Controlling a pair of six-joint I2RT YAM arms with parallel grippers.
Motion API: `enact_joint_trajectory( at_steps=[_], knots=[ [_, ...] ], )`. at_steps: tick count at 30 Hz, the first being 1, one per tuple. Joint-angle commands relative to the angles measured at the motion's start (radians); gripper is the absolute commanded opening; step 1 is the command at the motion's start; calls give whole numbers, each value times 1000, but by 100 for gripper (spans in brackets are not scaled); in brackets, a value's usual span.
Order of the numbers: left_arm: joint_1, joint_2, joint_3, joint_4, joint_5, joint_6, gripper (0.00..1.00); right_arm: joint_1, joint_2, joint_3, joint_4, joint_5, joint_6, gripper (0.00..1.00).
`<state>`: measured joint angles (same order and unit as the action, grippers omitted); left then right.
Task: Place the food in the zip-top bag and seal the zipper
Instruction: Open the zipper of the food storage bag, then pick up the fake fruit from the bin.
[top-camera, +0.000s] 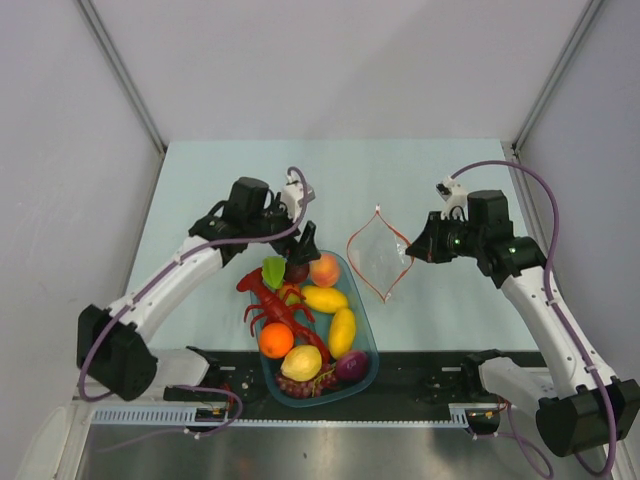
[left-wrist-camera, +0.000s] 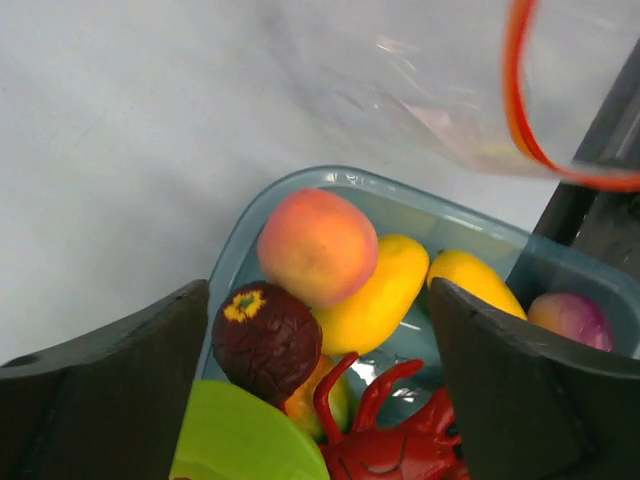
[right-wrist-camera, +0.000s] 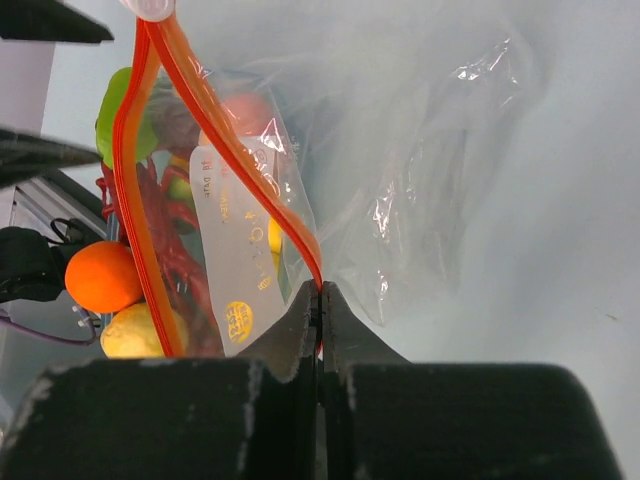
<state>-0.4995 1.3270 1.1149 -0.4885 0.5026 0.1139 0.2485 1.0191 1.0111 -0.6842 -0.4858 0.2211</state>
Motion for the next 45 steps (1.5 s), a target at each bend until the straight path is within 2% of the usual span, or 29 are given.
enact_joint_trajectory(
  at_steps=[1, 4, 10, 18, 27, 33, 36, 37, 40, 45],
  knots=[
    [-2, -162, -151, 125, 65, 131, 100, 6, -8, -12, 71, 4, 49, 0],
    [-39, -192, -224, 244, 59, 170, 100, 8, -5, -19, 81, 9, 52, 0],
    [-184, -138, -285, 372, -153, 380, 100, -3, -2, -19, 92, 7, 61, 0],
    [-287, 20, -293, 425, -335, 487, 100, -29, -13, -14, 95, 13, 50, 0],
    [-333, 133, -303, 444, -435, 550, 98, -40, -17, -16, 100, 7, 55, 0],
    [-350, 126, -308, 424, -455, 572, 84, -41, -16, -14, 104, 1, 55, 0],
    [-352, 98, -293, 395, -450, 558, 68, -41, -16, -12, 106, -4, 58, 0],
    [-352, 87, -287, 383, -449, 553, 55, -41, -14, -12, 106, -5, 60, 0],
    [-352, 28, -242, 314, -418, 511, 40, -40, -14, -8, 109, -17, 66, 0],
    [-349, -135, -143, 223, -288, 384, 35, -25, -10, 3, 123, -45, 84, 0]
  ],
)
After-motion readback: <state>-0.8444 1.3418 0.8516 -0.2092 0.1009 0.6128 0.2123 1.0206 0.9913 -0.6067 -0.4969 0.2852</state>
